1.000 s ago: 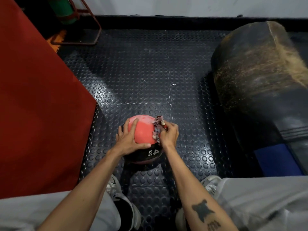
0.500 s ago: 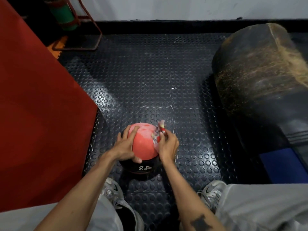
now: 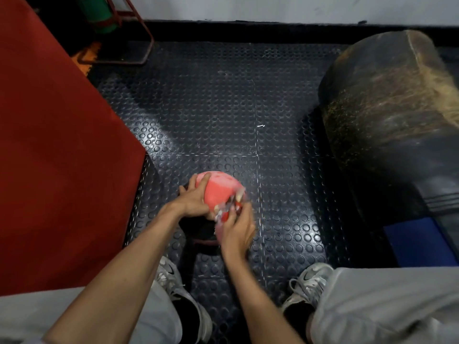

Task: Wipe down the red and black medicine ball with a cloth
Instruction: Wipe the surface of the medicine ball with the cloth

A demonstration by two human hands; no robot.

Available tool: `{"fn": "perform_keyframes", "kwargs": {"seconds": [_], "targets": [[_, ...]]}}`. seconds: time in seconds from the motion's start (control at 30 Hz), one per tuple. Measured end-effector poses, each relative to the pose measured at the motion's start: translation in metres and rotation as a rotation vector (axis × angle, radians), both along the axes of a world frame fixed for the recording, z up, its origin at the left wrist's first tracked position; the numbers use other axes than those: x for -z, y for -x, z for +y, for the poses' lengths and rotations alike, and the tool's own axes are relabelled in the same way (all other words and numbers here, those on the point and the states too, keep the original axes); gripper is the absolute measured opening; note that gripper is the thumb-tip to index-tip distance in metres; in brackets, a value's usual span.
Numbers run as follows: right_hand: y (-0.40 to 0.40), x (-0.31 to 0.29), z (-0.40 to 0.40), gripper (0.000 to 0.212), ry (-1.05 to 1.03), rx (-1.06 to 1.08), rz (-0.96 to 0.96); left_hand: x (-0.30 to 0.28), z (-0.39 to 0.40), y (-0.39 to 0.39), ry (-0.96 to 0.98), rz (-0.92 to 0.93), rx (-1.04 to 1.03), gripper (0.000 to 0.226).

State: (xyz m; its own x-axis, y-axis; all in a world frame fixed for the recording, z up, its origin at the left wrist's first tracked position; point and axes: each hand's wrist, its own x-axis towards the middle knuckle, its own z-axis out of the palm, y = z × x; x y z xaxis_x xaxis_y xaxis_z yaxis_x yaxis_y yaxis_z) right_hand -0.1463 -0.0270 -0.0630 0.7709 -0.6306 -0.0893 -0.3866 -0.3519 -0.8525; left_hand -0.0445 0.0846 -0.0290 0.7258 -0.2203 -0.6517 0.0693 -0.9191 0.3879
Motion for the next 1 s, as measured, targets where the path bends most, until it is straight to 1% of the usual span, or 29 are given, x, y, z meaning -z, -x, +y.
{"fn": "perform_keyframes", "kwargs": {"seconds": [0.03,0.1,0.13,0.23,0.27,0.33,0.37,0.4,0.47,0.53,0.6,0.67,0.7,0.73,0.77,0.8,0.83,0.87,0.93,1.0], "targets": [[0.013,-0.001,0.006,0.022,-0.024,-0.051,0.014,0.0,0.003,-0.001,0.001,0.0,0.012,0.129],[0.008,0.004,-0.004,0.021,-0.005,-0.107,0.042,0.002,0.01,0.001,0.019,-0.007,0.021,0.131],[-0.006,0.007,-0.014,0.019,-0.017,-0.094,0.076,0.001,0.011,0.003,0.031,-0.008,0.008,0.132],[-0.036,0.002,-0.033,0.018,-0.102,0.043,0.166,0.003,0.01,0.009,0.057,-0.009,-0.037,0.135],[-0.03,0.0,-0.024,0.021,-0.1,0.062,0.137,0.004,0.012,0.01,0.053,-0.008,-0.05,0.135],[-0.003,-0.003,0.002,0.024,-0.064,0.029,0.031,0.005,0.019,0.009,0.037,-0.02,-0.031,0.135],[0.011,-0.005,0.01,0.025,-0.066,0.009,0.027,0.006,0.023,0.009,0.026,-0.021,-0.002,0.136],[0.016,-0.007,0.009,0.026,-0.047,-0.011,0.048,0.007,0.025,0.01,0.017,-0.017,0.02,0.138],[-0.003,-0.001,-0.009,0.023,-0.001,-0.026,0.133,0.008,0.023,0.013,0.022,-0.015,0.032,0.138],[-0.036,0.004,-0.036,0.02,-0.059,-0.016,0.204,0.008,0.015,0.018,0.056,-0.007,0.03,0.136],[-0.053,0.004,-0.049,0.02,-0.114,-0.036,0.209,0.007,0.01,0.018,0.073,-0.026,0.084,0.133],[-0.038,0.011,-0.044,0.018,-0.165,-0.04,0.17,0.005,0.012,0.017,0.105,-0.04,0.126,0.131],[-0.024,0.014,-0.04,0.015,-0.192,-0.039,0.148,0.007,0.013,0.016,0.155,-0.045,0.088,0.127],[-0.011,0.014,-0.037,0.014,-0.208,-0.039,0.141,0.009,0.013,0.015,0.232,-0.046,-0.034,0.121],[-0.001,0.015,-0.035,0.016,-0.217,-0.029,0.162,0.01,0.01,0.017,0.308,-0.056,-0.229,0.112],[0.004,0.017,-0.032,0.02,-0.201,-0.006,0.186,0.012,0.006,0.018,0.337,-0.079,-0.437,0.102],[0.006,0.019,-0.03,0.025,-0.182,0.019,0.203,0.016,0.001,0.021,0.312,-0.1,-0.599,0.091],[0.009,0.018,-0.027,0.028,-0.167,0.034,0.207,0.021,-0.003,0.024,0.257,-0.105,-0.689,0.083],[0.015,0.011,-0.018,0.028,-0.133,0.007,0.161,0.033,-0.004,0.027,0.194,-0.112,-0.704,0.079],[0.022,0.007,-0.011,0.028,-0.014,-0.116,0.027,0.038,-0.001,0.024,0.198,-0.157,-0.658,0.085]]}}
